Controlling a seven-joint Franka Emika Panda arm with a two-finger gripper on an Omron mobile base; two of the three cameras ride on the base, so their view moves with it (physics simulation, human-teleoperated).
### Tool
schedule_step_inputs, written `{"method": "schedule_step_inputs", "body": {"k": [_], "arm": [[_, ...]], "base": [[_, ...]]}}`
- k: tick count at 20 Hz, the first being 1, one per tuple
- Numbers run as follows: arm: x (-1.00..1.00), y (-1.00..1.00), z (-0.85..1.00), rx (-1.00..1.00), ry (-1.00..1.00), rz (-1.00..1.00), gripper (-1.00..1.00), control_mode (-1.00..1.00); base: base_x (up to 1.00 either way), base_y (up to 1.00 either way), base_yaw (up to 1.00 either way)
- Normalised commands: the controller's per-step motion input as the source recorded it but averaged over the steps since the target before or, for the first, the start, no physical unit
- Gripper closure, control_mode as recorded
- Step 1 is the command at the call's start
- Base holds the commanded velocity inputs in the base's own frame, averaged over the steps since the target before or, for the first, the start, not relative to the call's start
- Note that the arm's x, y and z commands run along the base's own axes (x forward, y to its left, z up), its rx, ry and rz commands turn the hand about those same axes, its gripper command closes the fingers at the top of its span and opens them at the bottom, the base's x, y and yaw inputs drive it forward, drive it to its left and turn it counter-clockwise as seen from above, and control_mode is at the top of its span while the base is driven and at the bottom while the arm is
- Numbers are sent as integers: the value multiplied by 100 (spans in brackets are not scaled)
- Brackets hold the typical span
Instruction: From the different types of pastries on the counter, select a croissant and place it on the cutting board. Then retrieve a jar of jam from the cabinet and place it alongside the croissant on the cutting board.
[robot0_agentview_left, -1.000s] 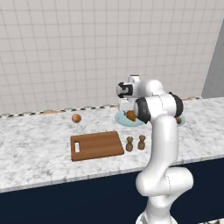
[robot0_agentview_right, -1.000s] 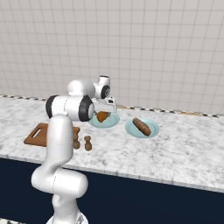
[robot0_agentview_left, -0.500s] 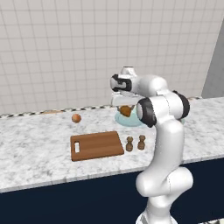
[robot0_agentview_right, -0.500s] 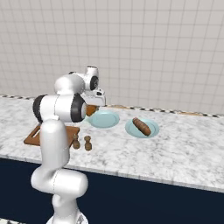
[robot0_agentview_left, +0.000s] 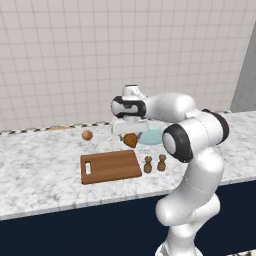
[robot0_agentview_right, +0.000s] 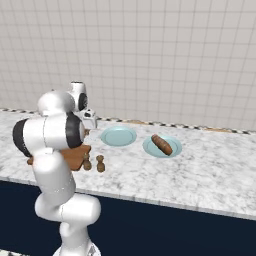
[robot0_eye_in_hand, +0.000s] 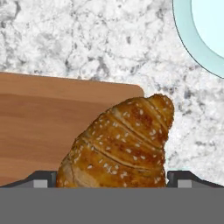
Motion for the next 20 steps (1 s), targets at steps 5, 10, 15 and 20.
{"method": "schedule_step_inputs", "body": {"k": [5, 10, 15, 20], "arm": [[-54, 86, 0, -7, 0, 0, 100, -100], [-8, 73, -7, -9, 0, 0, 100, -100], [0, 39, -33, -3, 0, 0, 100, -100], [0, 13, -31, 0, 0, 0, 100, -100]], "base": [[0, 0, 0], [0, 0, 0], [0, 0, 0], [0, 0, 0]]}}
